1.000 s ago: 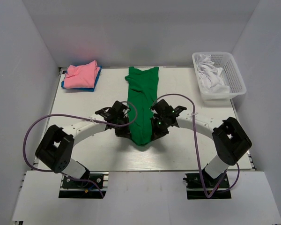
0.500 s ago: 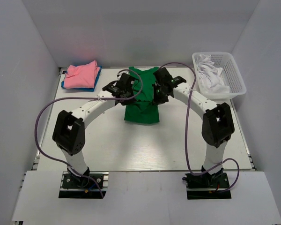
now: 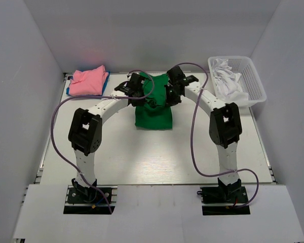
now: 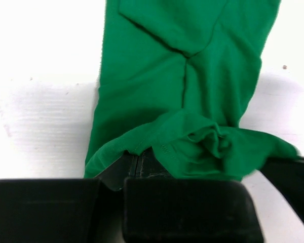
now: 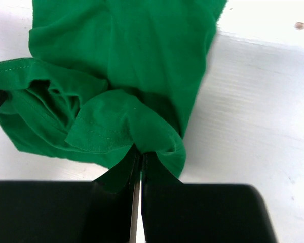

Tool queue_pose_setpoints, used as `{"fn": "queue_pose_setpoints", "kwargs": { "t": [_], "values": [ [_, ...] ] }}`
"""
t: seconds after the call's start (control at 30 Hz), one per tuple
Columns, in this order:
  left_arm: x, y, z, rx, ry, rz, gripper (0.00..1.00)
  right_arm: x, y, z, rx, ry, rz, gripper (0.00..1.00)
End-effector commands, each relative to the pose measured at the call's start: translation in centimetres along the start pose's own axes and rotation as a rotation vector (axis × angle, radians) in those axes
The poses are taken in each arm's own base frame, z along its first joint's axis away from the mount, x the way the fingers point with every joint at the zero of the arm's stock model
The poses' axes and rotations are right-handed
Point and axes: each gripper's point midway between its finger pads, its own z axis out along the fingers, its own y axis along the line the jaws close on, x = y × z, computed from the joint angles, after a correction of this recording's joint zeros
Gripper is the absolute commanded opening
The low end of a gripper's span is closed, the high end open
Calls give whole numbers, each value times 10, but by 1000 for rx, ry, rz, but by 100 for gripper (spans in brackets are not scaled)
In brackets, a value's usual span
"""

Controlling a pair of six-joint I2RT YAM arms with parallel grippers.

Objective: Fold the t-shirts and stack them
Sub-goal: Fold the folded rectangular tshirt in 1/3 of the way

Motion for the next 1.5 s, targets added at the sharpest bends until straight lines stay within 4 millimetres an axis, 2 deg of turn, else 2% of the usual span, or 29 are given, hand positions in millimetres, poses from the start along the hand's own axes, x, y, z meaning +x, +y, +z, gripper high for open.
{"fn": "queue_pose_setpoints", "kwargs": {
  "t": [0.0, 0.13, 0.17, 0.2, 0.23, 0.27, 0.3, 0.33, 0.37, 0.4, 0.43, 0.47, 0.5, 0.53, 0.57, 0.6, 0.63, 0.67, 0.73, 0.77, 0.8, 0.9, 0.93, 1.03, 1.07, 1.1, 1.17, 1.3, 1.47],
  "values": [
    [-34, -22, -10, 99, -82, -1, 0, -23, 11, 0, -69, -52, -27, 0],
    [-34, -26, 3, 137, -81, 24, 4, -27, 10, 11, -91, -61, -2, 3],
    [-34, -20, 11, 123, -75, 17, 17, -31, 8, 16, -90, -70, 39, 19],
    [-44, -23, 12, 120, -100, 4, 66, -42, 5, 14, -89, -96, 62, 27],
    [-57, -15, 17, 102, -119, -14, 69, -47, -3, 23, -82, -98, 93, 36],
    [-65, -9, 21, 75, -130, -22, 73, -65, -5, 18, -92, -131, 167, 53],
    [-76, -10, 32, 63, -125, -38, 92, -82, 0, 10, -129, -165, 180, 59],
    [-89, -1, 40, 40, -125, -56, 100, -96, -1, 14, -136, -196, 196, 70],
    [-122, -13, 20, 64, -141, -68, 100, -107, -12, 11, -130, -219, 222, 90],
    [-131, -12, 23, 65, -128, -65, 100, -117, -7, 3, -164, -238, 212, 90],
    [-124, -6, 44, 44, -85, -67, 100, -122, -3, -6, -200, -246, 207, 90],
    [-145, -13, 29, 78, -120, -55, 100, -124, -6, -12, -209, -254, 200, 90],
    [-144, -15, 28, 98, -116, -37, 100, -127, -1, -27, -224, -277, 164, 90],
    [-143, -18, 25, 120, -122, -19, 100, -109, -5, -13, -218, -239, 159, 90],
    [-125, -14, 11, 146, -90, 11, 100, -108, -3, -26, -225, -257, 148, 90],
    [-136, -21, -1, 199, -159, 10, 100, -108, 0, -40, -239, -278, 122, 90],
    [-129, -22, -11, 229, -163, 13, 100, -80, -8, -21, -230, -218, 129, 90],
    [-110, -12, -29, 235, -146, 14, 100, -81, -4, -41, -240, -249, 118, 90],
    [-101, -8, -43, 256, -166, 16, 100, -56, -13, -26, -223, -213, 102, 90],
    [-79, 3, -37, 236, -127, 16, 100, -49, -13, -30, -225, -217, 76, 90],
    [-79, 5, -47, 243, -143, 25, 100, -55, -11, -31, -238, -254, 44, 90],
    [-65, 17, -34, 197, -120, 11, 100, -55, -9, -21, -246, -250, -4, 90],
    [-64, 28, -22, 144, -98, 3, 100, -63, -8, -20, -244, -264, -32, 90],
    [-67, 25, -4, 132, -77, 3, 93, -66, -10, -2, -238, -248, -63, 88],
    [-58, 29, 13, 117, -48, 4, 87, -68, -11, 4, -225, -247, -68, 88],
    [-64, 25, 18, 121, -57, 4, 84, -66, -15, 14, -213, -227, -68, 88],
    [-59, 29, 31, 90, -21, 5, 83, -76, -15, 14, -205, -237, -87, 85],
    [-53, 39, 63, 24, 4, 6, 80, -74, -22, 40, -173, -207, -94, 85],
    [-43, 36, 79, 45, 36, 7, 69, -76, -22, 47, -170, -200, -99, 75]
  ]
}}
